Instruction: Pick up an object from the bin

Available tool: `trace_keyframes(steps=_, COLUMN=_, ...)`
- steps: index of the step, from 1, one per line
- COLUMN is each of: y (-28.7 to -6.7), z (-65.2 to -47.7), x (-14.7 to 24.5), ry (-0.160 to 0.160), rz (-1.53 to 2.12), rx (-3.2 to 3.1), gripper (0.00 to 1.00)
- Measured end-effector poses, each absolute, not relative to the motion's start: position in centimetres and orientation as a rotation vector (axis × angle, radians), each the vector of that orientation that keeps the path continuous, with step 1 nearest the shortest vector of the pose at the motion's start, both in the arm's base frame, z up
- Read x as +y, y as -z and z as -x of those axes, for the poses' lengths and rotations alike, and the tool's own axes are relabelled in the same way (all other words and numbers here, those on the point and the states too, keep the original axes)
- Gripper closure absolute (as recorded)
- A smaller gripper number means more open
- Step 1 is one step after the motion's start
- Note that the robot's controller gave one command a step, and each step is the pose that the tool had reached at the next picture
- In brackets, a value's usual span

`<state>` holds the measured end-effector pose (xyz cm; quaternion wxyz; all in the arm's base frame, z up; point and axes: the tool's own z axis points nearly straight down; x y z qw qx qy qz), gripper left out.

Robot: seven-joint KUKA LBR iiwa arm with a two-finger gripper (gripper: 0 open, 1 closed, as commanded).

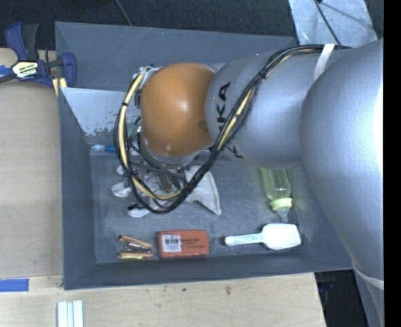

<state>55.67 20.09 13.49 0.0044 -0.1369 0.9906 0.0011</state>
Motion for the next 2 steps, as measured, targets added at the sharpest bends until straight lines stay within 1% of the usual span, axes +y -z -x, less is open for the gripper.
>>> trace_keyframes(steps=1, y=-15.6, z=-55.5, x=19.9, ry=0.0, rz=0.406, rx=3.116, gripper=1.0)
trace_keyframes(steps=2, y=-26.5, z=-57.9, x=19.5, ry=-0.001, rz=0.353, rx=3.119, gripper=1.0)
